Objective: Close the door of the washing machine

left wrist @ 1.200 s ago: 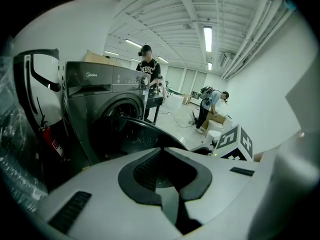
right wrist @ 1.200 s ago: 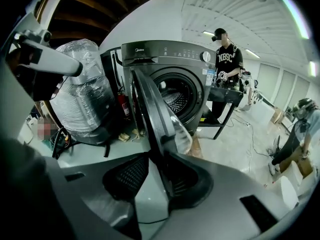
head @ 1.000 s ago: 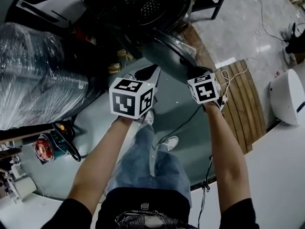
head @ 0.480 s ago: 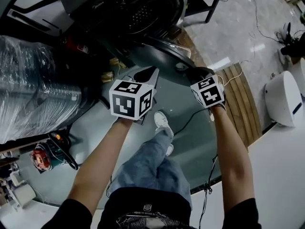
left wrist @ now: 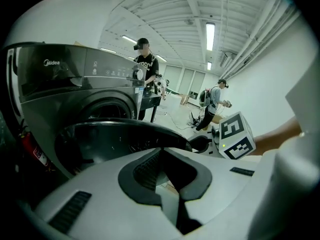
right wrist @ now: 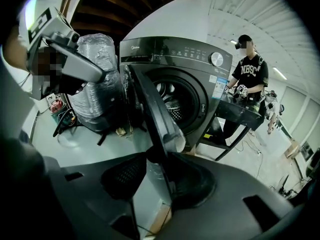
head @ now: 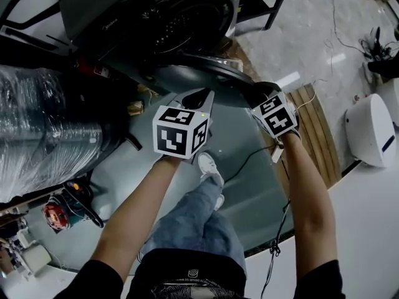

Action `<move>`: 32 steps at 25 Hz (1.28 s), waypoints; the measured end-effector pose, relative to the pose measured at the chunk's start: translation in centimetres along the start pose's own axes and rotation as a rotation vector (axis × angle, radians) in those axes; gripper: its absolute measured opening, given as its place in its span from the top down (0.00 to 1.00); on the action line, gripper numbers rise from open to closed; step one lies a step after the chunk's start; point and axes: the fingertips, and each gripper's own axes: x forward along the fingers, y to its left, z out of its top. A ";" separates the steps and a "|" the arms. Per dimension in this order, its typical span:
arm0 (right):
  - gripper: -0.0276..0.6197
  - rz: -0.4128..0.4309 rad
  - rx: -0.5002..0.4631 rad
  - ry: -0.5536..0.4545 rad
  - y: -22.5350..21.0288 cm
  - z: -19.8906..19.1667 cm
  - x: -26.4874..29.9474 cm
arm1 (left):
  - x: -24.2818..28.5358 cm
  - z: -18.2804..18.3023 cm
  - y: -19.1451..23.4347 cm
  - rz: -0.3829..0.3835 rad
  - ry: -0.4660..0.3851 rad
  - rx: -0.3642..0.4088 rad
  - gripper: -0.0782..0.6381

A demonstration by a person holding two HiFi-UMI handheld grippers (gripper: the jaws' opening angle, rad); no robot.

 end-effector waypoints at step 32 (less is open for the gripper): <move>0.66 0.059 -0.269 0.082 -9.8 4.6 5.9 | 7.0 7.0 4.4 0.020 -0.012 -0.004 0.85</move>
